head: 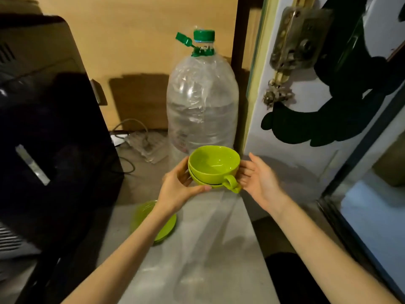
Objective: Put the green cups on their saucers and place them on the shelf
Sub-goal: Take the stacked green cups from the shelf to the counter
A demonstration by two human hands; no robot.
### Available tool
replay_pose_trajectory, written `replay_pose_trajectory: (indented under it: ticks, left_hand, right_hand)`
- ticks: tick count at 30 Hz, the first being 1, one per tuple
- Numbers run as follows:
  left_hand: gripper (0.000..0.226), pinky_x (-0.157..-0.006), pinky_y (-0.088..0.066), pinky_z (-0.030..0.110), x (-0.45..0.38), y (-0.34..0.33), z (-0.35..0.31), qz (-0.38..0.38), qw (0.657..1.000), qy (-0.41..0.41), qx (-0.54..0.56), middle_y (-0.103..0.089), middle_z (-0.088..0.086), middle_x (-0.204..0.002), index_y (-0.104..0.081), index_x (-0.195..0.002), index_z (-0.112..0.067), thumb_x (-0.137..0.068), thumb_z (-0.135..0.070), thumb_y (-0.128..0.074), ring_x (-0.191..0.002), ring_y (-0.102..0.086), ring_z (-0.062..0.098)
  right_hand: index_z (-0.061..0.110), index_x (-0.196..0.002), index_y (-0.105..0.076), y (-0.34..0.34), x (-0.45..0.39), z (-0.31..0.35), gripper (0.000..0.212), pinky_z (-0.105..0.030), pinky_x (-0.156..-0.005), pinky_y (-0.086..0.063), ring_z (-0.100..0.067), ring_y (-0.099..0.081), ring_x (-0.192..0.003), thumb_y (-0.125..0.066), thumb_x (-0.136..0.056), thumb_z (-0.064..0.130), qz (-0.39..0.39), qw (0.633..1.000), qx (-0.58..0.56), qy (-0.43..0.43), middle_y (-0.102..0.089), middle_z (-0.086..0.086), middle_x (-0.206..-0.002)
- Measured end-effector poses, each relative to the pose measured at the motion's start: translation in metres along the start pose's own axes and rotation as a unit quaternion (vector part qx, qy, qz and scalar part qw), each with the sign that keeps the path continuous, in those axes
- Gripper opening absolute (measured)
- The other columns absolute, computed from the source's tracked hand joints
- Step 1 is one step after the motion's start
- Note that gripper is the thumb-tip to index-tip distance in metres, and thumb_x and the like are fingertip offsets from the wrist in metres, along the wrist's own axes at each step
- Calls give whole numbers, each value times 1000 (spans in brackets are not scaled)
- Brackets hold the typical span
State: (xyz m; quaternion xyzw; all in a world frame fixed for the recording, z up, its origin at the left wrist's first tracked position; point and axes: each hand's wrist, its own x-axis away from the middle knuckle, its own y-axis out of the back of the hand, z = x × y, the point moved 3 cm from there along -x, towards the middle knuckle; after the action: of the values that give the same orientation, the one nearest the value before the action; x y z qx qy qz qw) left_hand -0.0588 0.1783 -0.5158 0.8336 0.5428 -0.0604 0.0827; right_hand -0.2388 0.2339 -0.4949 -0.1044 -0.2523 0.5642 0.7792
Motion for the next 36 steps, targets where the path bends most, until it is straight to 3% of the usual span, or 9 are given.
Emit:
replay_pose_trajectory:
  ticks: [2, 7, 10, 14, 17, 21, 27, 31, 36]
  left_hand:
    - [89, -90, -49, 16, 8, -1, 26, -1, 999, 35, 2, -62, -6, -112, -48, -122, -21, -42, -8, -84, -94, -61, -9]
    - [102, -85, -47, 9, 31, -2, 73, -11, 996, 86, -33, -59, 0, -121, -42, -133, -8, -41, -7, -87, -94, -59, -15]
    - [98, -76, -44, 1, 37, -7, 87, -17, 994, 98, -32, -56, -5, -117, -40, -133, -8, -47, 7, -84, -86, -57, -24]
    - [93, -74, -42, -1, 37, -10, 103, -18, 993, 114, -29, -56, -15, -110, -38, -126, -19, -49, 12, -81, -85, -56, -25]
    - [86, -75, -43, 0, 38, -9, 116, -14, 990, 132, -41, -57, -19, -104, -42, -118, -24, -50, 10, -82, -86, -57, -23]
    - [89, -80, -44, 4, 42, -7, 129, -11, 987, 151, -51, -58, -22, -106, -42, -119, -29, -48, 5, -84, -90, -56, -22]
    - [95, -92, -47, 22, 47, -6, 137, -11, 981, 173, -82, -59, -24, -104, -40, -123, -33, -45, -9, -88, -89, -56, -21]
    - [92, -88, -49, 17, 44, -7, 138, -12, 981, 183, -67, -61, -18, -105, -42, -125, -28, -48, -4, -87, -88, -59, -18]
    - [89, -80, -48, 8, 46, -7, 135, -3, 980, 186, -66, -60, -21, -103, -41, -127, -25, -52, -3, -85, -88, -60, -17]
  right_hand:
    - [6, -90, -60, 7, -5, -22, 30, -24, -63, -55, -20, -62, -81, -38, -96, 25, -24, 1000, 3, -1, -64, -13, -89]
    - [5, -79, -61, 26, -16, -70, 23, -22, -52, -57, -13, -69, -57, -45, -94, 12, -64, 998, -22, -16, -68, -12, -70]
    - [3, -81, -60, 37, -24, -91, 19, -22, -51, -57, -11, -70, -53, -46, -93, 9, -76, 996, -39, -37, -72, -6, -58]
    - [3, -88, -63, 49, -35, -112, 16, -23, -54, -57, -14, -69, -64, -48, -92, 8, -96, 994, -17, -58, -69, -10, -72]
    - [2, -89, -63, 53, -40, -122, 15, -22, -53, -56, -13, -68, -61, -49, -91, 7, -107, 992, -12, -66, -68, -9, -69]
    - [4, -90, -63, 55, -40, -130, 17, -22, -56, -56, -20, -62, -76, -47, -93, 9, -105, 992, -1, -75, -64, -14, -84]
    - [5, -92, -62, 60, -42, -136, 16, -23, -60, -56, -22, -62, -80, -47, -93, 10, -113, 989, -1, -91, -64, -15, -88]
    - [5, -88, -62, 60, -44, -133, 18, -23, -60, -56, -20, -64, -76, -46, -94, 10, -114, 989, -19, -96, -67, -11, -79]
    - [5, -83, -59, 57, -44, -127, 26, -22, -57, -55, -20, -60, -77, -39, -96, 12, -95, 990, -2, -107, -61, -13, -84]
